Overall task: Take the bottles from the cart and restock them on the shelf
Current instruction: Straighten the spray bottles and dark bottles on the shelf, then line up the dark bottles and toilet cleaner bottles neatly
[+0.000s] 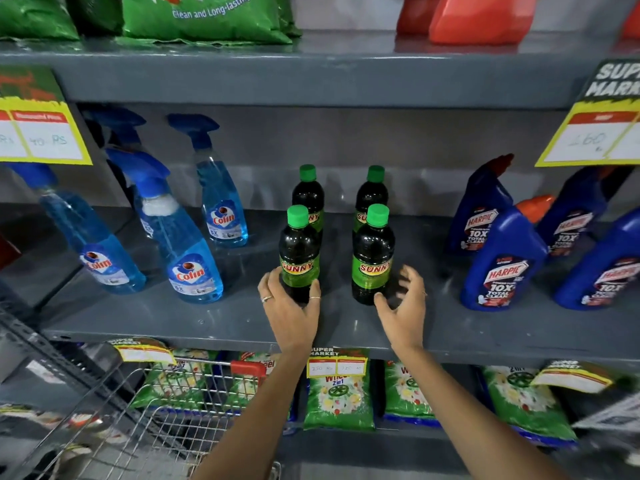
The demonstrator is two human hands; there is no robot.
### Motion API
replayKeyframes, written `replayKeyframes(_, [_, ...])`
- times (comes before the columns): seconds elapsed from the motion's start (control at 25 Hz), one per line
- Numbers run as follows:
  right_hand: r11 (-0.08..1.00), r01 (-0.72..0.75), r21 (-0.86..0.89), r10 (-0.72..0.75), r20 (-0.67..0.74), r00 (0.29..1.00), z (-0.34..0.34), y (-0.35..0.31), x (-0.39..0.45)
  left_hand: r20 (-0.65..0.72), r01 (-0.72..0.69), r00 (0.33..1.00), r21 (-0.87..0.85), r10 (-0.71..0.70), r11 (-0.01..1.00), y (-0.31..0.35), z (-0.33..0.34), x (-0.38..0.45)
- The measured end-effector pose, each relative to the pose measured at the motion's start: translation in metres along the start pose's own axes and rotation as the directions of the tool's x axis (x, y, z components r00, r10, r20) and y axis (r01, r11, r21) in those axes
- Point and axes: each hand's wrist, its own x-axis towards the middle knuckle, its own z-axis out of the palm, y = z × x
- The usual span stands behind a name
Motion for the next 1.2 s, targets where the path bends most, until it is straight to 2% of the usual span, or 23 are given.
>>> replayKeyframes(0.24, [0.985, 0.152, -0.079, -0.167, -0.250, 0.954, -0.072, 0.006, 0.014, 0.019, -0.211, 0.977, -0.015, 0.212, 0.977, 0.055, 0.024, -0.020])
replayKeyframes(0.44, [0.986, 0.031, -0.164, -0.094, -0.392, 0.915, -0.142, 0.035, 0.036, 0.136, -0.201, 0.969, -0.042, 0.205, 0.979, 0.096, 0.073, -0.056])
replayKeyframes(0.76, [0.961, 0.010, -0.277, -0.132, -0.429, 0.893, -0.219, 0.083, 0.072, 0.352, -0.061, 0.929, -0.151, 0.111, 0.987, 0.131, 0.151, -0.108])
replayKeyframes(0.84, [0.965, -0.040, -0.259, -0.084, -0.450, 0.889, -0.230, 0.097, 0.080, 0.409, 0.012, 0.910, -0.183, 0.065, 0.983, 0.139, 0.169, -0.125])
replayKeyframes(0.96, [0.985, -0.094, -0.144, 0.026, -0.418, 0.908, -0.237, 0.109, 0.094, 0.485, 0.196, 0.873, -0.247, -0.054, 0.949, 0.149, 0.192, -0.139])
replayKeyframes(1.08, [0.987, -0.148, -0.062, 0.113, -0.385, 0.916, -0.239, 0.114, 0.106, 0.443, 0.299, 0.880, -0.241, -0.170, 0.923, 0.157, 0.214, -0.144])
replayKeyframes(1.2, [0.978, -0.200, -0.067, 0.160, -0.385, 0.909, -0.240, 0.117, 0.112, 0.339, 0.342, 0.901, -0.173, -0.270, 0.924, 0.165, 0.232, -0.147])
